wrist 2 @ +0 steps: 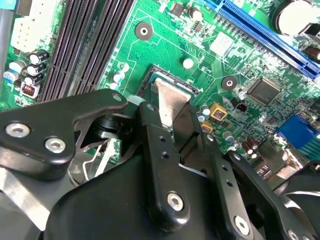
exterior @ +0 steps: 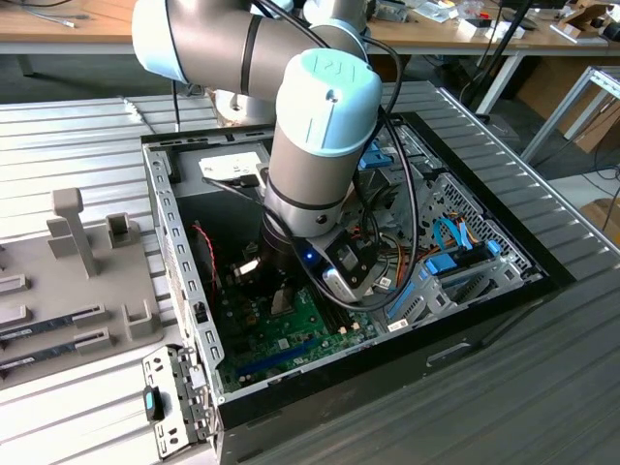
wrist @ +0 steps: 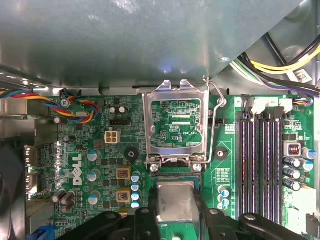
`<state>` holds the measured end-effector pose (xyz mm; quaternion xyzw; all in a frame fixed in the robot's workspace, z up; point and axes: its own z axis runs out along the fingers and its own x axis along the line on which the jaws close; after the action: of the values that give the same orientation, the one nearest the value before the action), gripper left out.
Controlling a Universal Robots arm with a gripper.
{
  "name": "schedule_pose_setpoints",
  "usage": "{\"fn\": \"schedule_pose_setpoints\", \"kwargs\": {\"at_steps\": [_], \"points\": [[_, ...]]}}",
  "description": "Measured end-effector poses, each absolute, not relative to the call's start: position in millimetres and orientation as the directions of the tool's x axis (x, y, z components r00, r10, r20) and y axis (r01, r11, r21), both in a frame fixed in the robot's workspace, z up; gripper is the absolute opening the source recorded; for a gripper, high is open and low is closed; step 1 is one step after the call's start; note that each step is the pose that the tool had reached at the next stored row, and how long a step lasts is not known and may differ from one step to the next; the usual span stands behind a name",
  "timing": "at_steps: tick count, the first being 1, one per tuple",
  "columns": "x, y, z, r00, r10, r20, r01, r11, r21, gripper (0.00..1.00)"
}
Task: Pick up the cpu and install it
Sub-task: 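Place the cpu into insertion slot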
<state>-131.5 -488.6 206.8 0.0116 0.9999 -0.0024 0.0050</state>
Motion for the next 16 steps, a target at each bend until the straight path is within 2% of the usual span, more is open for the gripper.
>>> {"fn": "schedule_pose_setpoints", "kwargs": {"at_steps": [16], "points": [[-129.8,-485.6,206.9,-1.000,0.014,-0.009,0.014,1.000,-0.005,0.37]]}}
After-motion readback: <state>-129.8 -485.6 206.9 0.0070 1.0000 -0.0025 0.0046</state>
